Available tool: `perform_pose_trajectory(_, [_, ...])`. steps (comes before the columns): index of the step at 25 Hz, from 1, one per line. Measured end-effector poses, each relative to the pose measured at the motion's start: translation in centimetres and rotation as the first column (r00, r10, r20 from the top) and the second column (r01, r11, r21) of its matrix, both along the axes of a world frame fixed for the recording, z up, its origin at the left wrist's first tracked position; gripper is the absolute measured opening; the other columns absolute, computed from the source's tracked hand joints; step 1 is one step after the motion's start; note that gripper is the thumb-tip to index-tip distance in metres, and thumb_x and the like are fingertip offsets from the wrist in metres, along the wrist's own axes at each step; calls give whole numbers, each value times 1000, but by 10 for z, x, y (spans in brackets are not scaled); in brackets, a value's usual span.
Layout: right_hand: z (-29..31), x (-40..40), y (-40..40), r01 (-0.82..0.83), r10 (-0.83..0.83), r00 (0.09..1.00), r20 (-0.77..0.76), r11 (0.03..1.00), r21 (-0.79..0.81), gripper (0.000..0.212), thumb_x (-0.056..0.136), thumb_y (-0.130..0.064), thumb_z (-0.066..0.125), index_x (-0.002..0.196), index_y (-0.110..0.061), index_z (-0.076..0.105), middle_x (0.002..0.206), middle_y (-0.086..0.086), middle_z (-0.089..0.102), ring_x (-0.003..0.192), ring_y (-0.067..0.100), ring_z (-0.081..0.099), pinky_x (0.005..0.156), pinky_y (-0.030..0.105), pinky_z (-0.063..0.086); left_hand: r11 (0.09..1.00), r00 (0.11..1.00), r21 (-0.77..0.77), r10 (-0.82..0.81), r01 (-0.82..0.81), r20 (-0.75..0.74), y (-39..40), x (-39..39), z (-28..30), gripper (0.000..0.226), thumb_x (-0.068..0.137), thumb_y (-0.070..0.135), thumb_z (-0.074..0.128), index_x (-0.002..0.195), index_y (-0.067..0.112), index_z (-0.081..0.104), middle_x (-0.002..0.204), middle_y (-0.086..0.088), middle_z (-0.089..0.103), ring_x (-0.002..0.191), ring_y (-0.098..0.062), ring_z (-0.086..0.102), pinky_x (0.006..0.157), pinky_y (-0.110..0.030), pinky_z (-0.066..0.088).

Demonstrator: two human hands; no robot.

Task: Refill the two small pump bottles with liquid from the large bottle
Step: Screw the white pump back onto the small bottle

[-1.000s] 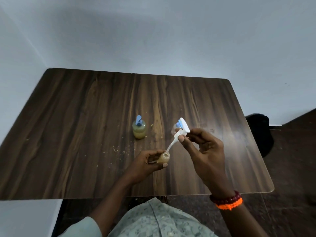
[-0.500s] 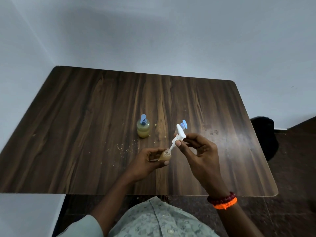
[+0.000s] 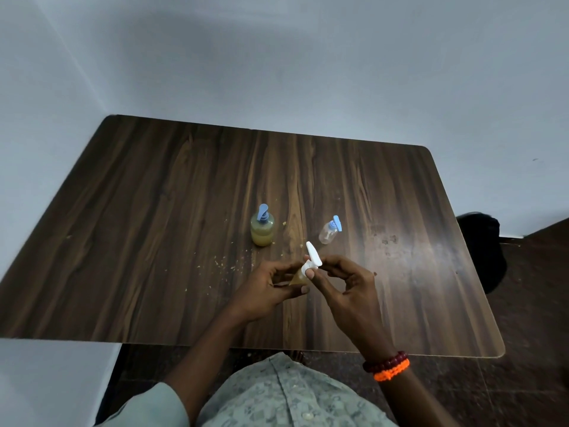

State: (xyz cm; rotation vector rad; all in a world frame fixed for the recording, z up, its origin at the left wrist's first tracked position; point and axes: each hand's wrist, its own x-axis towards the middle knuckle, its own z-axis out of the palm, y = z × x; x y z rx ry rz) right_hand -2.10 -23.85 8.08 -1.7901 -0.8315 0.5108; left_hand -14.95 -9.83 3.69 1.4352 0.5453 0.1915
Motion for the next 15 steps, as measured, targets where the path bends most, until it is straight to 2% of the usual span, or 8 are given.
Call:
perform_pose_trajectory(3, [-1, -2, 2, 13, -13, 998, 56, 1000, -3, 25, 82, -31, 86, 104, -23, 76, 100, -14, 78, 103, 6, 72, 89, 35, 59, 1000, 1000, 17, 1, -1, -4, 0, -2, 2, 46, 91, 11, 79, 135, 20, 70, 132, 3, 75, 126, -16, 70, 108, -50, 57])
perform_pose_trajectory(5, [-1, -3, 2, -6, 7, 998, 58, 1000, -16, 38, 77, -34, 89, 108, -23, 69, 106, -14, 75, 107, 8, 69, 90, 37, 56, 1000, 1000, 6, 8, -8, 6, 0, -2, 3, 44, 92, 18, 79, 134, 19, 70, 131, 1, 76, 125, -18, 70, 107, -51, 57])
perform_pose_trajectory(7, [-2, -2, 0, -37, 36, 999, -17, 999, -12, 58, 74, -29, 93, 120, -22, 59, 118, -11, 72, 116, 8, 68, 95, 37, 54, 1000, 1000, 4, 18, -18, 9, 2, -3, 3, 45, 90, 23, 80, 134, 22, 70, 130, 0, 76, 125, -19, 71, 106, -48, 58])
perform_pose_trajectory(9, [-3, -2, 0, -55, 55, 995, -83, 999, 5, 77, 75, -23, 92, 138, -21, 48, 130, -8, 71, 126, 7, 65, 105, 37, 51, 999, 999, -2, 37, -37, 9, 4, -4, 3, 46, 90, 11, 80, 133, 21, 69, 129, 0, 77, 123, -16, 71, 103, -39, 60])
perform_pose_trajectory(12, [-5, -3, 6, -28, 33, 992, -125, 999, 43, 84, 78, -15, 90, 147, -20, 43, 116, -5, 79, 121, 11, 69, 112, 41, 48, 1000, 999, -9, 29, -29, 22, 5, -4, 3, 51, 89, 1, 79, 138, 11, 67, 131, -2, 76, 124, -15, 71, 100, -32, 61])
perform_pose_trajectory(15, [-7, -5, 14, 9, -5, 998, -65, 998, 55, 80, 76, -31, 92, 142, -32, 47, 104, 4, 74, 107, 22, 72, 98, 54, 56, 1000, 1000, 1, 15, -15, 23, 5, -5, 4, 48, 91, 2, 77, 136, 15, 69, 131, 2, 76, 124, -13, 70, 103, -37, 60])
